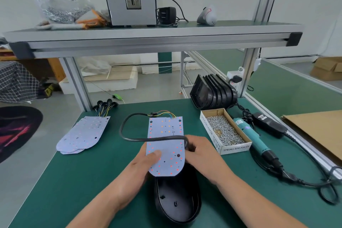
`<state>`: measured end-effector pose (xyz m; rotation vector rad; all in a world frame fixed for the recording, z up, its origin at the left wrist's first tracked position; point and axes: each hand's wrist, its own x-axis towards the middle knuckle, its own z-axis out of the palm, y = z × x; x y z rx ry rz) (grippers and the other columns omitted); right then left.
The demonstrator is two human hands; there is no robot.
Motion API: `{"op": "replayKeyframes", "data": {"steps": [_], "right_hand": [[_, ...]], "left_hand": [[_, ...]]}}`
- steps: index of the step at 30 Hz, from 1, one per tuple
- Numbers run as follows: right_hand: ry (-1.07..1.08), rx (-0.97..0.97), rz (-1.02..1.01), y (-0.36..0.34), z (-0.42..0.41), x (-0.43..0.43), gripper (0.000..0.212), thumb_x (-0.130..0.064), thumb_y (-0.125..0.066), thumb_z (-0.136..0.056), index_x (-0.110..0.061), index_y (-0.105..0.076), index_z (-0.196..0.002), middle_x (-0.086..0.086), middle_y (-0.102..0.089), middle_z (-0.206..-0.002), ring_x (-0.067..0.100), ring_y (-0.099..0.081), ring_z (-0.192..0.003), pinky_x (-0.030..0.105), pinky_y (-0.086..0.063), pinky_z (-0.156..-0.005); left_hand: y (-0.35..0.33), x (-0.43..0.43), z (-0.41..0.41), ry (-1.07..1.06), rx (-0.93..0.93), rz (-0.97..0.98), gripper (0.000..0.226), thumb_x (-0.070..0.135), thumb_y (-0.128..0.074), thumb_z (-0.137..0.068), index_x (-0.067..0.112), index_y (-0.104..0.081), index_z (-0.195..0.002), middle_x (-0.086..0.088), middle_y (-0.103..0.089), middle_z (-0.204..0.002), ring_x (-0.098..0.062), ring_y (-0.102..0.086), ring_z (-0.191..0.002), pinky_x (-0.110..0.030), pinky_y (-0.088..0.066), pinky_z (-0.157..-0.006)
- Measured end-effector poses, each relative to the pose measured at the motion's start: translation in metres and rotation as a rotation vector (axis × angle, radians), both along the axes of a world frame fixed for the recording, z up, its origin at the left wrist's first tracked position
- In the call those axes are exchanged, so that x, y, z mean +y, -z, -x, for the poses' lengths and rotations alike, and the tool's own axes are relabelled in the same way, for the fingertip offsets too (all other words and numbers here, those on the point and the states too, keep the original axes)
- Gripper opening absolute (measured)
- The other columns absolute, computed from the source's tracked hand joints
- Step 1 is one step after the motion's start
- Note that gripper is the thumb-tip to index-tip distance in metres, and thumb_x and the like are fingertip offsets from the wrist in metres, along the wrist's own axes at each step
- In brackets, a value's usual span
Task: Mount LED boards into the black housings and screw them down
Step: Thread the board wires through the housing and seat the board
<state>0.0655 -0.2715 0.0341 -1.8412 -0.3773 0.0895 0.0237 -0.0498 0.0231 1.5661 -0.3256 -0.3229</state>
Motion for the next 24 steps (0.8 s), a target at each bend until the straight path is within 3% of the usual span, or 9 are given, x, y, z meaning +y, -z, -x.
{"op": "replayKeyframes", "data": {"steps": [4, 8, 11, 15, 17, 19, 21, 24], "right_hand": [[0.062, 0.103, -0.273, 0.002, -0.004, -0.008, 0.034, -0.033, -0.074, -0.078, -0.001, -0.067, -0.088, 0.009, -0.051, -0.062, 0.014, -0.04, -0.051, 0.025, -0.031, -0.046], [0.099, 0.318, -0.509, -0.004, -0.009, -0.017, 0.032, -0.049, -0.077, -0.08, -0.018, -0.073, -0.085, 0.016, -0.066, -0.067, 0.023, -0.056, -0.048, 0.025, -0.039, -0.043], [0.103, 0.383, -0.51, -0.006, -0.01, -0.017, 0.049, -0.058, -0.052, -0.104, -0.013, -0.069, -0.095, 0.026, -0.074, -0.084, 0.029, -0.066, -0.054, 0.027, -0.045, -0.044], [0.184, 0.27, -0.355, -0.007, -0.011, -0.013, 0.058, -0.063, -0.042, -0.106, -0.01, -0.064, -0.098, 0.02, -0.077, -0.081, 0.024, -0.058, -0.045, 0.023, -0.034, -0.04], [0.224, 0.247, -0.329, -0.004, -0.013, -0.012, 0.052, -0.058, -0.045, -0.108, -0.011, -0.065, -0.097, 0.016, -0.075, -0.076, 0.021, -0.051, -0.042, 0.022, -0.028, -0.04], [0.244, 0.267, -0.336, -0.001, -0.015, -0.012, 0.046, -0.055, -0.051, -0.106, -0.013, -0.066, -0.096, 0.012, -0.072, -0.073, 0.018, -0.047, -0.043, 0.021, -0.025, -0.041], [0.226, 0.277, -0.35, -0.001, -0.014, -0.012, 0.045, -0.057, -0.062, -0.099, -0.013, -0.067, -0.097, 0.009, -0.072, -0.074, 0.016, -0.046, -0.046, 0.021, -0.025, -0.042], [0.168, 0.245, -0.338, -0.001, -0.012, -0.012, 0.037, -0.053, -0.074, -0.085, -0.017, -0.069, -0.094, 0.004, -0.072, -0.078, 0.016, -0.052, -0.055, 0.022, -0.029, -0.044]], "left_hand": [[-0.005, -0.001, 0.003, -0.016, -0.02, -0.062, 0.046, 0.046, -0.048, -0.11, 0.047, -0.043, -0.156, 0.014, -0.052, -0.159, -0.007, -0.044, -0.149, -0.048, -0.024, -0.124], [-0.009, -0.004, 0.007, -0.04, -0.055, -0.134, 0.042, 0.033, -0.043, -0.114, 0.056, -0.046, -0.149, 0.023, -0.055, -0.153, 0.004, -0.047, -0.143, -0.028, -0.031, -0.115], [-0.011, -0.008, 0.009, -0.076, -0.082, -0.192, 0.039, 0.026, -0.043, -0.115, 0.049, -0.049, -0.146, 0.024, -0.061, -0.146, 0.005, -0.053, -0.137, -0.013, -0.041, -0.103], [-0.014, -0.008, 0.01, -0.047, -0.09, -0.217, 0.04, 0.025, -0.042, -0.115, 0.046, -0.046, -0.149, 0.027, -0.058, -0.148, 0.007, -0.05, -0.138, -0.001, -0.041, -0.097], [-0.018, -0.007, 0.011, -0.02, -0.101, -0.207, 0.043, 0.03, -0.042, -0.115, 0.058, -0.045, -0.148, 0.029, -0.053, -0.152, 0.009, -0.046, -0.142, -0.003, -0.039, -0.102], [-0.019, -0.006, 0.012, -0.01, -0.097, -0.197, 0.043, 0.036, -0.042, -0.114, 0.066, -0.043, -0.145, 0.03, -0.05, -0.155, 0.009, -0.043, -0.144, -0.015, -0.036, -0.112], [-0.018, -0.005, 0.011, -0.007, -0.097, -0.2, 0.043, 0.039, -0.042, -0.114, 0.065, -0.041, -0.147, 0.029, -0.049, -0.157, 0.008, -0.041, -0.146, -0.024, -0.03, -0.116], [-0.017, -0.004, 0.01, -0.012, -0.106, -0.215, 0.042, 0.04, -0.042, -0.115, 0.063, -0.039, -0.15, 0.029, -0.048, -0.157, 0.006, -0.04, -0.147, -0.028, -0.028, -0.118]]}}
